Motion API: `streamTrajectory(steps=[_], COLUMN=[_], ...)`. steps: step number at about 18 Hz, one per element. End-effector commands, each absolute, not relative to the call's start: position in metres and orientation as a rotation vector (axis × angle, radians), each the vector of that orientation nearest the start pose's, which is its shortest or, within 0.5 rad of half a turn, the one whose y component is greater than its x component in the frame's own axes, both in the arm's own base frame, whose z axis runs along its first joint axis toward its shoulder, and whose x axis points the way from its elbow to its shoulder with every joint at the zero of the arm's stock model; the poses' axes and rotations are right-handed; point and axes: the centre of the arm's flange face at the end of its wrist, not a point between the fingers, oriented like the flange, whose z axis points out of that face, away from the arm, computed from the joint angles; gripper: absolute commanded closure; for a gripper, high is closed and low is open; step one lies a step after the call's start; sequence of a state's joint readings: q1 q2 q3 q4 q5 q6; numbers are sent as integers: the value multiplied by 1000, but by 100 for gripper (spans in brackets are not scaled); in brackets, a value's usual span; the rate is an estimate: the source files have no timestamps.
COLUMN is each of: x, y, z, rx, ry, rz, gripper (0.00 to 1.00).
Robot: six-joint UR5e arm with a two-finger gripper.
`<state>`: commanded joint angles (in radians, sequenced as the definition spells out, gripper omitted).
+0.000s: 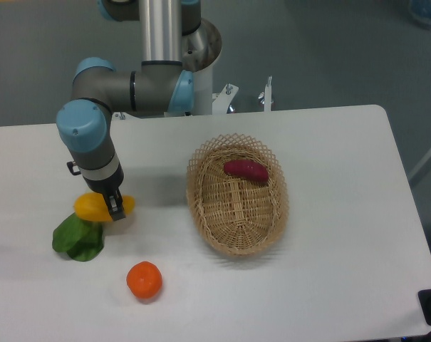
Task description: Place the mango on the table
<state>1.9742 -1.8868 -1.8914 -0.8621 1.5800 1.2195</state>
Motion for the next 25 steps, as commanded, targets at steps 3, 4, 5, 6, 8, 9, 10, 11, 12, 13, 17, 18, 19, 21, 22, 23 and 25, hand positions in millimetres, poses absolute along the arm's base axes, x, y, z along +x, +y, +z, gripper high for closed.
streamTrajectory(steps=[3,4,5,6,8,9,10,11,12,13,17,18,19,21,22,23,25], x=[-94,-95,-96,-97,-103,-111,-121,-129,-139,-151,-216,-231,-247,-299,-312,-325,-347], y=[559,558,558,559,562,563,563,564,564,564,551,547,543,531,528,523,513], z=[240,240,242,243,248,251,256,259,263,266,282,285,290,313,317,319,327], rx=[-2847,-2854,-2854,-2854,-2860,-2865,-2870,-2873,-2880,-2887,-2920,-2927,-2939,-2979,-2984,-2989,-2988], ry=[1225,1218,1213,1210,1189,1165,1141,1122,1099,1071,918,886,853,766,770,776,773], rz=[77,75,79,84,111,121,132,142,147,154,194,203,205,194,185,179,194], gripper=[0,0,0,0,0,0,0,0,0,0,0,0,0,0,0,0,0])
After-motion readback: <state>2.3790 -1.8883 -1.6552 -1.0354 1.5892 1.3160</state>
